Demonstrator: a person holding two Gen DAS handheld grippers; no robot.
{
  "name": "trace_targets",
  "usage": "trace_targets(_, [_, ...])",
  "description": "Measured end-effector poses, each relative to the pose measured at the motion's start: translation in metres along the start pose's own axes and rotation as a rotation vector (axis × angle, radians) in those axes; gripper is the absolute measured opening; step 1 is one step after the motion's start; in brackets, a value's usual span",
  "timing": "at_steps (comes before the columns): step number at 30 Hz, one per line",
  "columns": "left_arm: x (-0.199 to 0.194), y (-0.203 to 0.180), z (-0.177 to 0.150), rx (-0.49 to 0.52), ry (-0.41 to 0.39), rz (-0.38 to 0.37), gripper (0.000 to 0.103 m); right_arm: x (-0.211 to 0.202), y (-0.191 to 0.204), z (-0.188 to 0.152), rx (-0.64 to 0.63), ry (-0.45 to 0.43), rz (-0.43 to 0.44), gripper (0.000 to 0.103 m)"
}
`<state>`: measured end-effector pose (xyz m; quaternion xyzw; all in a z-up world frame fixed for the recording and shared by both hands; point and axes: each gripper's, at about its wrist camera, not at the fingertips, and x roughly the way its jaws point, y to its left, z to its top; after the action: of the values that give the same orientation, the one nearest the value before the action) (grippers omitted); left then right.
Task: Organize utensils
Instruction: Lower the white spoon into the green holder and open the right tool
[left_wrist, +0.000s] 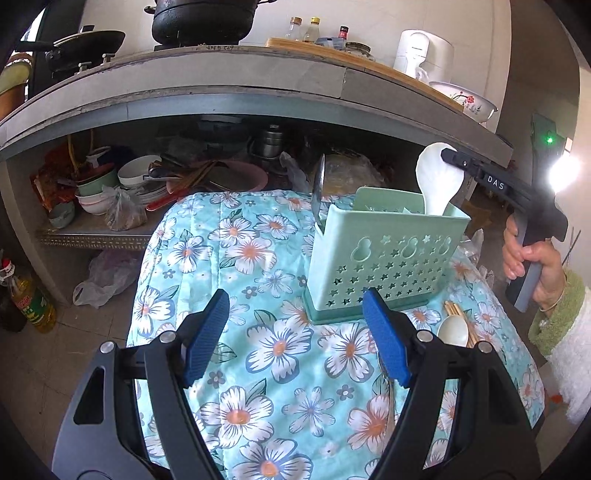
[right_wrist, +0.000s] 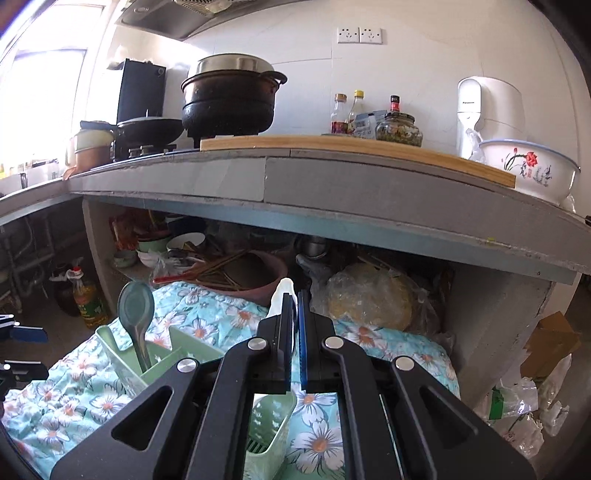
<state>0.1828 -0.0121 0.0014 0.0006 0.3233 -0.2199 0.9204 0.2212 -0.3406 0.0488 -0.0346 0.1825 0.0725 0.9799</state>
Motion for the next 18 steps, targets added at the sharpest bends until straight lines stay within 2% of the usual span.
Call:
trace_targets(11, [0.002,-0.007,0.0,0.016,0.0,-0.017,0.071,0.001,-0.003,-0.022,0.043,0.124,0.099,0.009])
trace_targets(18, [0.002,-0.01,0.001,0.026,0.001,-0.021,0.071,-0.01,-0.006,-0.022,0.073,0.125,0.116,0.039])
